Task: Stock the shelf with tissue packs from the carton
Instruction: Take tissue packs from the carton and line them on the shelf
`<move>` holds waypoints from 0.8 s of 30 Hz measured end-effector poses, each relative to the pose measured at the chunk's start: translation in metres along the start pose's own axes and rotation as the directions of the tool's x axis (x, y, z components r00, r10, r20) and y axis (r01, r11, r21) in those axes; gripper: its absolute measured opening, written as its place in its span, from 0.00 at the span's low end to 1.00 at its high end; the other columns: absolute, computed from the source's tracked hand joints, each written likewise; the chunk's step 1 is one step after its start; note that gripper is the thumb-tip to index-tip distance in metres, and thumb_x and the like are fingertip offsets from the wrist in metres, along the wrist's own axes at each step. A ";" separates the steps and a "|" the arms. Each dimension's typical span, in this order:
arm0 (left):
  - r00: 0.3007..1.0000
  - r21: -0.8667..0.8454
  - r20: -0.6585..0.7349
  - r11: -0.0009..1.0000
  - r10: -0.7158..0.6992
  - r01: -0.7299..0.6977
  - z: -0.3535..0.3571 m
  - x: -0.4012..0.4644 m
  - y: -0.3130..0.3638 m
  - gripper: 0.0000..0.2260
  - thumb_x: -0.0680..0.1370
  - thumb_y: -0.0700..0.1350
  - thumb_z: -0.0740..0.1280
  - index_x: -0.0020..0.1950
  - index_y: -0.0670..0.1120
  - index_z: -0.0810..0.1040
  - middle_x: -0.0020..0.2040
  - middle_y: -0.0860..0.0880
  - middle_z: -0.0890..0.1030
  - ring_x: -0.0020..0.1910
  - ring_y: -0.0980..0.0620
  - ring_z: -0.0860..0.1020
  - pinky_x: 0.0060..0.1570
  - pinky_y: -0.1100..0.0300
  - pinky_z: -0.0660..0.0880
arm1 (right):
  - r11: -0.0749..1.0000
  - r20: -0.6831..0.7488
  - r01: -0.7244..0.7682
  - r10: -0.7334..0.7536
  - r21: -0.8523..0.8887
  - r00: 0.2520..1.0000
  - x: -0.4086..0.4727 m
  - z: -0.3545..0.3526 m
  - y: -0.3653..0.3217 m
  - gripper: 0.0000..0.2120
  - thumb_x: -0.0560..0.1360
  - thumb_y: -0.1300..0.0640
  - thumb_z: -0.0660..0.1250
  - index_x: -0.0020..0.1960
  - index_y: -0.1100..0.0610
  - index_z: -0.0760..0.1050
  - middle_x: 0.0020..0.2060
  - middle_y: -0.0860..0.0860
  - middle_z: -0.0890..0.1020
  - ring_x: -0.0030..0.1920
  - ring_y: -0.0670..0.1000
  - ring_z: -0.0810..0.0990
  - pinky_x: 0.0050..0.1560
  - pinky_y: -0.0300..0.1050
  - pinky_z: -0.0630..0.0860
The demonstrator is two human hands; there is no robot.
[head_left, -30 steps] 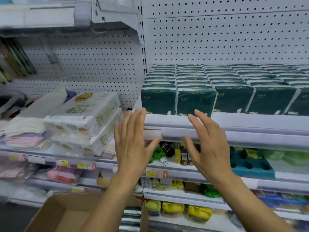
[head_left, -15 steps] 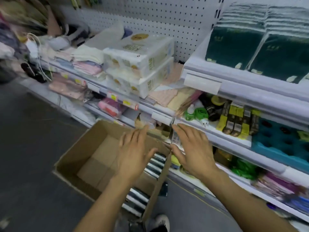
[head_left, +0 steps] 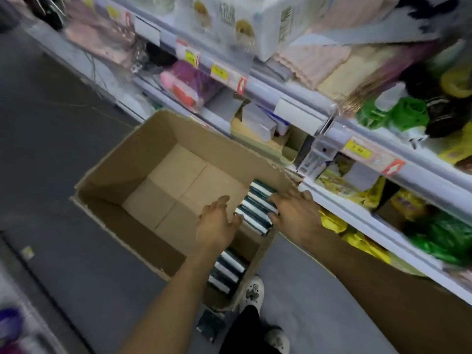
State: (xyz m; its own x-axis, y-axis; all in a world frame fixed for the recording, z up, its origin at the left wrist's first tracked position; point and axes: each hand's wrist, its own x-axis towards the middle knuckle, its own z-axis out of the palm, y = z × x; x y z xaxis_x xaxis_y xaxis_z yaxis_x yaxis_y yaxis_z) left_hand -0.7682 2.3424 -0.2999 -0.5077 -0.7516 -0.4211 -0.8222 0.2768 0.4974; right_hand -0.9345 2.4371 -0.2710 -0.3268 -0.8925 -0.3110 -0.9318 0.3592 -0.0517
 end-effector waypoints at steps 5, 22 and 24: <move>0.971 -0.266 0.105 0.935 -0.213 0.234 0.039 0.048 -0.013 0.29 0.80 0.56 0.65 0.77 0.45 0.61 0.69 0.43 0.74 0.65 0.45 0.73 0.62 0.57 0.71 | 0.992 0.127 0.032 -0.017 -0.120 0.992 0.046 0.036 -0.010 0.07 0.79 0.51 0.62 0.52 0.51 0.76 0.51 0.49 0.82 0.57 0.54 0.76 0.50 0.46 0.62; 0.883 -0.624 0.259 0.631 -0.390 0.462 0.089 0.076 -0.027 0.15 0.80 0.40 0.67 0.66 0.47 0.72 0.58 0.42 0.77 0.39 0.49 0.76 0.45 0.43 0.82 | 0.993 0.220 0.110 -0.097 -0.046 0.971 0.089 0.089 -0.020 0.17 0.76 0.63 0.63 0.33 0.55 0.60 0.52 0.55 0.81 0.54 0.56 0.79 0.44 0.41 0.63; 0.887 -0.675 0.249 0.588 -0.388 0.446 0.080 0.065 -0.028 0.10 0.80 0.38 0.65 0.60 0.49 0.73 0.49 0.44 0.77 0.37 0.50 0.75 0.43 0.42 0.82 | 0.992 0.104 0.117 -0.121 0.045 0.987 0.081 0.079 -0.019 0.08 0.75 0.62 0.63 0.38 0.60 0.70 0.51 0.57 0.79 0.53 0.58 0.78 0.42 0.42 0.63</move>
State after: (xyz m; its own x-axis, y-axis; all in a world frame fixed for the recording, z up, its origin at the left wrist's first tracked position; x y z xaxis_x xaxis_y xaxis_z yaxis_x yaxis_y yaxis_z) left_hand -0.7989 2.3335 -0.4023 -0.1955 -0.6253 -0.7555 -0.5364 -0.5767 0.6162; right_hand -0.9306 2.3792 -0.3706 -0.1930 -0.8963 -0.3992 -0.9557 0.2639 -0.1305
